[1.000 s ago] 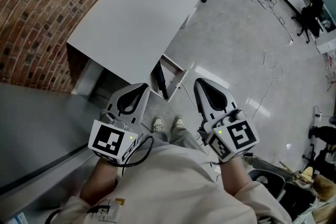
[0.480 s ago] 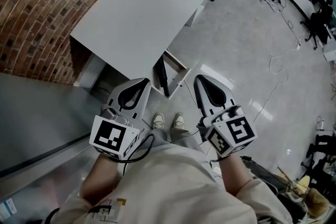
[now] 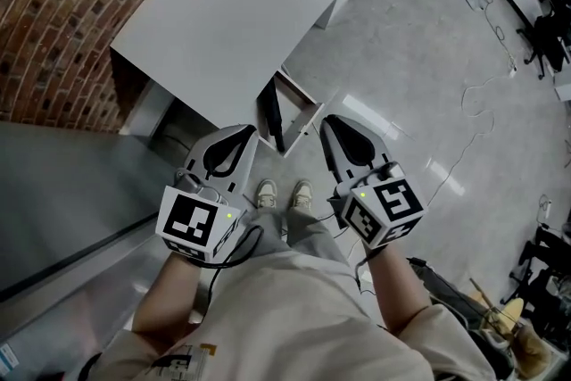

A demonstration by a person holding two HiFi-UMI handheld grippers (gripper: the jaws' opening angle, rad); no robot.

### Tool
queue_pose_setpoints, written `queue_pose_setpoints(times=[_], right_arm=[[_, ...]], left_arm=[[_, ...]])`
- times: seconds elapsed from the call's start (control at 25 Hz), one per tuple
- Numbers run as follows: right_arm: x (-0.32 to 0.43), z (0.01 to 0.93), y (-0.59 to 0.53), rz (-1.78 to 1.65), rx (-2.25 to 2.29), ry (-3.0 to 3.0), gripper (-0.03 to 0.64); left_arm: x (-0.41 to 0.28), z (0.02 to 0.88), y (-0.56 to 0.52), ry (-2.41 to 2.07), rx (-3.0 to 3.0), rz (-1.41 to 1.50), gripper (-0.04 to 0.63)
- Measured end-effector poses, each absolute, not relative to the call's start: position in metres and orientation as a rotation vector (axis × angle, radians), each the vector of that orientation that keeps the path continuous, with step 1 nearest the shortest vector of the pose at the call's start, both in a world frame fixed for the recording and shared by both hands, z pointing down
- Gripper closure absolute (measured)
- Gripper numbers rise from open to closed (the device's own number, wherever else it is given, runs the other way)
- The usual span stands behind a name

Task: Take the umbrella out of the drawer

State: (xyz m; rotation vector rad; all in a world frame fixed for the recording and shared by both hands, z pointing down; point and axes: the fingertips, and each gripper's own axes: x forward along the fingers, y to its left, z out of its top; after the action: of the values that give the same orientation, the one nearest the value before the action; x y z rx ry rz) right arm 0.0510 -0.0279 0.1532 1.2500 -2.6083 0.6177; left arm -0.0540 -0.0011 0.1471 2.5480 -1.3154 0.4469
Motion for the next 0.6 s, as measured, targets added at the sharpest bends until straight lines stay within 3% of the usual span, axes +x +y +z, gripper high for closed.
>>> queue_pose_setpoints(times=[0.16, 0.28, 0.6], right_arm=[[0.050, 0.192, -0.038, 0.652, 1.221, -2.571, 0.601], [0.047, 0.226, -0.046, 0.655, 1.190, -2.528, 0.535], [0.040, 0.297, -0.069, 0.721, 1.165, -2.460, 0.506]], left_arm=[[-0.051, 0.174, -0.008, -1.312, 2.509, 0.476, 0.588], [-0.051, 0.197, -0.015, -1.320, 2.482, 0.495, 0.588], [-0.048, 0.279, -0.035, -1.294, 2.385, 0.513, 0.588]])
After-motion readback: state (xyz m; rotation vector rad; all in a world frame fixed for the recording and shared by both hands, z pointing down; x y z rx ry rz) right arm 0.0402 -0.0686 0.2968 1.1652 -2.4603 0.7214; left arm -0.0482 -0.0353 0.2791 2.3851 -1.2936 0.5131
